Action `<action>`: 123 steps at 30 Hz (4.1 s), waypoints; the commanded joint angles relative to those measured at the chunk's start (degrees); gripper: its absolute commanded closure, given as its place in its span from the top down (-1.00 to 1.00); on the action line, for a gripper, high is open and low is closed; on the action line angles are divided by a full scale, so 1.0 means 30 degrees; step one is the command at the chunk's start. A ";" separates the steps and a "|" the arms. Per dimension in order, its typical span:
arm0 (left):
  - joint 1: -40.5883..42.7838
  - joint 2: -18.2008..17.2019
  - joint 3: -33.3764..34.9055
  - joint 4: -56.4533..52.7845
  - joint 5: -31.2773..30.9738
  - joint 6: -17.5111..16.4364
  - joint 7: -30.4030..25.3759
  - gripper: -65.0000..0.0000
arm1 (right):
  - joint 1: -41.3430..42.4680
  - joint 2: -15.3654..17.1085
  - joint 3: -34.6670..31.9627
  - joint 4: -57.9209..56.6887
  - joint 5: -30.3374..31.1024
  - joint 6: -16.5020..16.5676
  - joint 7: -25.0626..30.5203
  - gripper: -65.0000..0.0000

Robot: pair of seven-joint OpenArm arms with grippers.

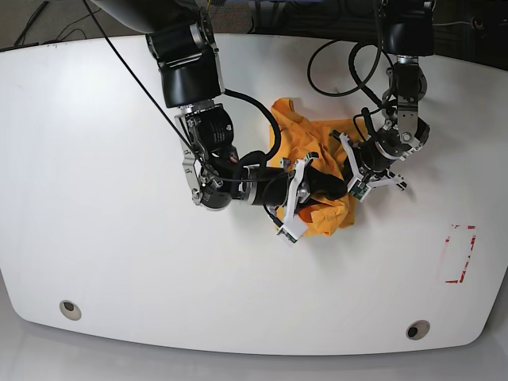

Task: Layout the t-shirt on the table in an organized manner, then fold the t-shirt properly
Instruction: 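Lift the right gripper's held edge and fold it toward the left gripper, then lay the folded edge onto the pile and release both grippers, then move the left gripper to the pile's edge and grasp the cloth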

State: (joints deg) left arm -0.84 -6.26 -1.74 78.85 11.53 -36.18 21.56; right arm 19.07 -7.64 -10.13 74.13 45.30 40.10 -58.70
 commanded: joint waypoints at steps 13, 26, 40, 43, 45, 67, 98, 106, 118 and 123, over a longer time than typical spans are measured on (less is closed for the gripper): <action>0.0559 0.0109 0.0213 -0.0012 0.1065 -0.0818 -0.0696 -0.93 | 0.1072 0.1623 0.1868 0.0185 0.0446 -0.0032 0.0738 -1.00; 0.0735 0.0080 0.0213 0.0574 0.0860 -0.0906 -0.0726 -0.93 | 0.1101 0.1213 0.1809 0.0185 0.0388 -0.0032 0.0738 -1.00; 0.1379 0.0051 0.0359 0.1483 0.0303 -0.0935 -0.1107 -0.93 | 0.1101 0.0773 -0.0008 0.0009 0.0358 -0.0032 0.1793 -1.00; 0.1409 0.0051 0.0359 0.1571 0.0303 -0.0964 -0.1224 -0.93 | 0.1101 0.0773 -0.0594 -0.0695 0.0417 -0.0032 0.1910 -1.00; 0.1585 0.0051 0.0359 0.1571 0.0303 -0.0994 -0.1224 -0.93 | 0.1101 0.0510 -0.0594 -0.1251 0.0388 -0.0032 0.1998 -1.00; 0.1790 -0.0037 0.0242 0.3710 0.0303 -0.1272 -0.1224 -0.93 | 0.0984 0.0422 -0.0623 -0.1662 0.0388 -0.0032 0.0972 0.04; 0.2259 -0.1414 -0.1985 0.7607 0.0421 -0.1272 0.0300 -0.93 | 0.3416 0.1594 0.1956 -0.1603 0.0358 -0.0032 0.0357 0.47; 0.1643 -0.1414 -0.3040 0.8633 0.0421 -0.1272 0.0271 -0.93 | 0.3299 0.2620 0.1956 -0.1632 0.0329 -0.0032 0.1412 0.47; 0.0178 0.0109 -0.3040 0.9805 0.0391 -0.1272 0.0271 -0.93 | 0.2947 0.4349 0.1926 -0.1632 0.0329 -0.0032 0.2144 0.30; 0.0588 0.0901 -0.1252 1.0420 0.0421 -0.1272 0.0300 -0.93 | 0.2859 0.4524 0.1926 -0.1720 0.0300 -0.0032 0.2760 -0.18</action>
State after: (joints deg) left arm 1.10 -3.95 -7.25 108.44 13.69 -40.01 24.03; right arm 25.76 5.91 -4.45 68.14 44.84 39.42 -52.60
